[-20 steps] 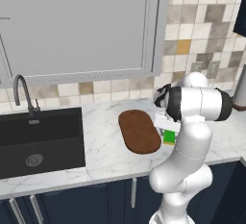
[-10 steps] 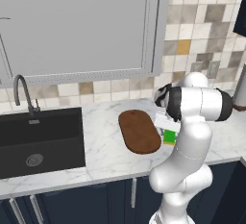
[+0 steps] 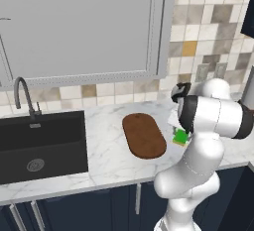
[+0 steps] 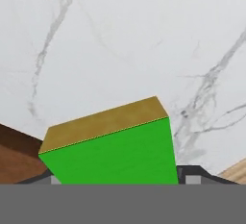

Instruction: Pick up the sponge from the counter and clean the cutting board by briefly scrubbing or pressing down on the cutting board. Once finished, release the sponge.

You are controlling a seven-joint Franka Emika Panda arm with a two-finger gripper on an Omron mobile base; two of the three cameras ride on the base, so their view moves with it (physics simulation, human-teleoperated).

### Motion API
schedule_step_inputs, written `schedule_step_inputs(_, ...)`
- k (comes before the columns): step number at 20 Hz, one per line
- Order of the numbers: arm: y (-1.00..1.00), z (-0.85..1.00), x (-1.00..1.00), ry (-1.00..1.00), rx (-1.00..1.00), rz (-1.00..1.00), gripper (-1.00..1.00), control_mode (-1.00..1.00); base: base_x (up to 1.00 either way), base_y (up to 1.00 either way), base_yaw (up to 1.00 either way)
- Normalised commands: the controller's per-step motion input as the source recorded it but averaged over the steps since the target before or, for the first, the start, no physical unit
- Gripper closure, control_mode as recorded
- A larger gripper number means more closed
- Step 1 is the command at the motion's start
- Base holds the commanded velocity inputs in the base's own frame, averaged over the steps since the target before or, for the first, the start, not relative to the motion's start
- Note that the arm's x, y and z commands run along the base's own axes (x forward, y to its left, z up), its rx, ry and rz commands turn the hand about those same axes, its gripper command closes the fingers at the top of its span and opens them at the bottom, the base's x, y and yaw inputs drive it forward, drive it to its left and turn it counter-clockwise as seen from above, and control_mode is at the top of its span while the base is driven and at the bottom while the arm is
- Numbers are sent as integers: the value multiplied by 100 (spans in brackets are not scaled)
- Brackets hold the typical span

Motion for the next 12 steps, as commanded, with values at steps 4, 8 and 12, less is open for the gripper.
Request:
schedule_step_inputs(4,14,45,-8,2,0,-31,100,-100,0,0,0)
schedule_step_inputs(8,37,15,-14,4,0,-37,100,-100,0,0,0)
schedule_step_inputs(12,49,0,-7,13,-3,-37,100,-100,0,0,0)
